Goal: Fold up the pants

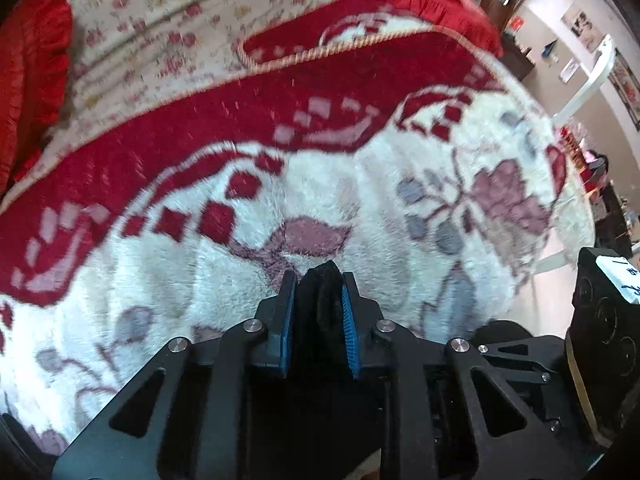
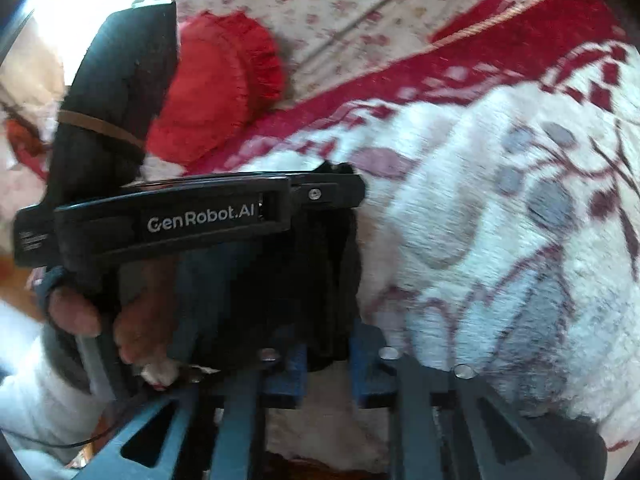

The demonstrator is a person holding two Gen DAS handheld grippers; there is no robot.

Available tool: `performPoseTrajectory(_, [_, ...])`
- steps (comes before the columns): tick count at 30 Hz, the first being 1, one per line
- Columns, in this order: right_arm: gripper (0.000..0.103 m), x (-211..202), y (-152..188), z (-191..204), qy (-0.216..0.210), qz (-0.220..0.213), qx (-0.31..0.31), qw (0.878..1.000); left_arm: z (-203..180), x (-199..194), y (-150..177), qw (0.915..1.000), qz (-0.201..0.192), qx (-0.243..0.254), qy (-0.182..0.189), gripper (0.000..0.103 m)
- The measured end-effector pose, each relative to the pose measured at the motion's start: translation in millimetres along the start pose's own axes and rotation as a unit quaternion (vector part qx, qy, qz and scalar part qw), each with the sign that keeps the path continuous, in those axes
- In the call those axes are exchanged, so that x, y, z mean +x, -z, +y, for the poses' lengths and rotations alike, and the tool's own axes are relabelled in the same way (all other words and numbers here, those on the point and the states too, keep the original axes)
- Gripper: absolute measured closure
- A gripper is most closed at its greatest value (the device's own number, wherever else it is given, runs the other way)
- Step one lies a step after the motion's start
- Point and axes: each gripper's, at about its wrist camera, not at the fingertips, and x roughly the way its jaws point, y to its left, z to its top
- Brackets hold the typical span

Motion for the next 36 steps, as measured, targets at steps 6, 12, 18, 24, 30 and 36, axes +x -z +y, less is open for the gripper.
performPoseTrajectory(6, [0.089,-25,-11,52,-0.028,-0.032,-0.058,0.997,12,-66,7,0.9982,-0.06,-0.005,-0.004,0.084])
performPoseTrajectory(12, [0.089,-23,-22,119,-0.084,-0.038,-0.115,0.989,47,-143,38,0.9923,-0.116,-0.033,-0.026,0.085])
performPoseTrajectory(18, [0.089,30,-12,191,-0.126,0.016,-0.18,0.976,105,-179,94,0.9846,-0.13,-0.089,-0.076,0.085])
performPoseTrajectory(24, [0.086,127,10,222,-0.127,0.106,-0.187,0.968,169,-166,151,0.9717,-0.098,-0.178,-0.12,0.085])
performPoseTrajectory(30, [0.063,130,17,232,-0.194,0.144,-0.174,0.955,188,-173,178,0.9595,-0.102,-0.227,-0.133,0.085])
performPoseTrajectory(36, [0.063,68,-18,192,-0.1,0.041,-0.178,0.978,172,-198,184,0.9502,-0.138,-0.237,-0.147,0.085])
